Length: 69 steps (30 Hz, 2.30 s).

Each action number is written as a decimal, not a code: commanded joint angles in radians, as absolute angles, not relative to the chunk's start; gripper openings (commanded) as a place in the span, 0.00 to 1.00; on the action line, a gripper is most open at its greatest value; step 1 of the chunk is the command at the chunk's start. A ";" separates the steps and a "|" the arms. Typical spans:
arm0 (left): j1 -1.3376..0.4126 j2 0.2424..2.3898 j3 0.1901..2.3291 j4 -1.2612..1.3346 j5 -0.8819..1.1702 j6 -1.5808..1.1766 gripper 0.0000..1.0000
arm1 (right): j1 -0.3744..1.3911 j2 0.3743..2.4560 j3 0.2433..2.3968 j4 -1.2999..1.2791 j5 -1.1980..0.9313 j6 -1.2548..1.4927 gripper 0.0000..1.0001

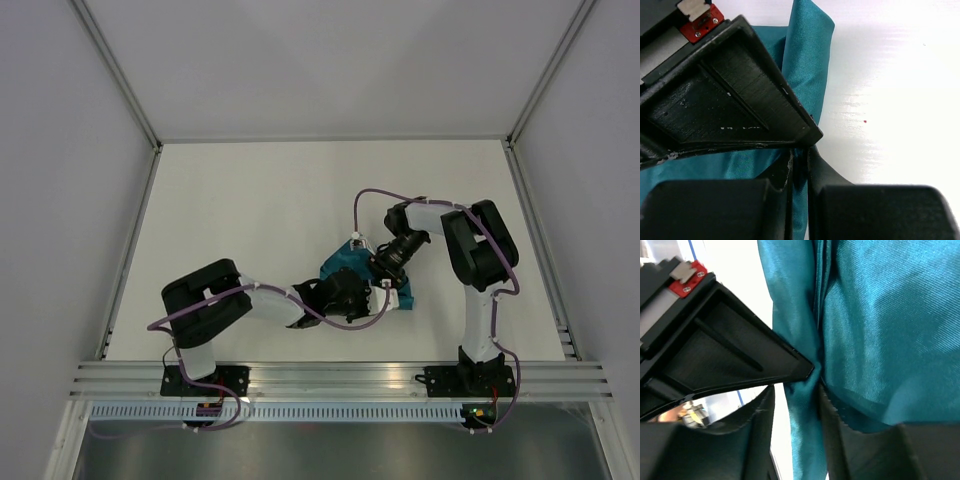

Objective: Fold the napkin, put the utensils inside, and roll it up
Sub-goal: Roll the napkin with the utensil

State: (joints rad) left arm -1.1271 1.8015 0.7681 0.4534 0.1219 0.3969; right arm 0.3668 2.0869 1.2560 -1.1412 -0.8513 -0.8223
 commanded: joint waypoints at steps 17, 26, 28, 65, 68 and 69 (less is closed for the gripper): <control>-0.911 1.940 0.929 0.134 0.613 0.129 0.02 | 0.118 1.654 1.169 -0.853 -0.847 -0.888 0.52; -0.813 2.025 1.023 0.074 0.799 0.026 0.02 | 0.129 1.349 0.849 -0.626 -0.804 -0.916 0.58; -0.801 2.040 1.037 0.060 0.824 0.011 0.02 | 0.175 1.313 0.807 -0.586 -0.754 -0.911 0.59; -0.732 2.111 1.154 -0.028 0.948 -0.057 0.31 | 0.670 1.324 0.520 -0.198 -0.281 -0.856 0.18; -0.718 2.076 1.151 0.021 0.939 -0.090 0.34 | 0.670 1.324 0.538 -0.253 -0.287 -0.857 0.10; -0.713 2.065 1.149 0.035 0.934 -0.100 0.34 | 0.670 1.327 0.541 -0.265 -0.290 -0.859 0.10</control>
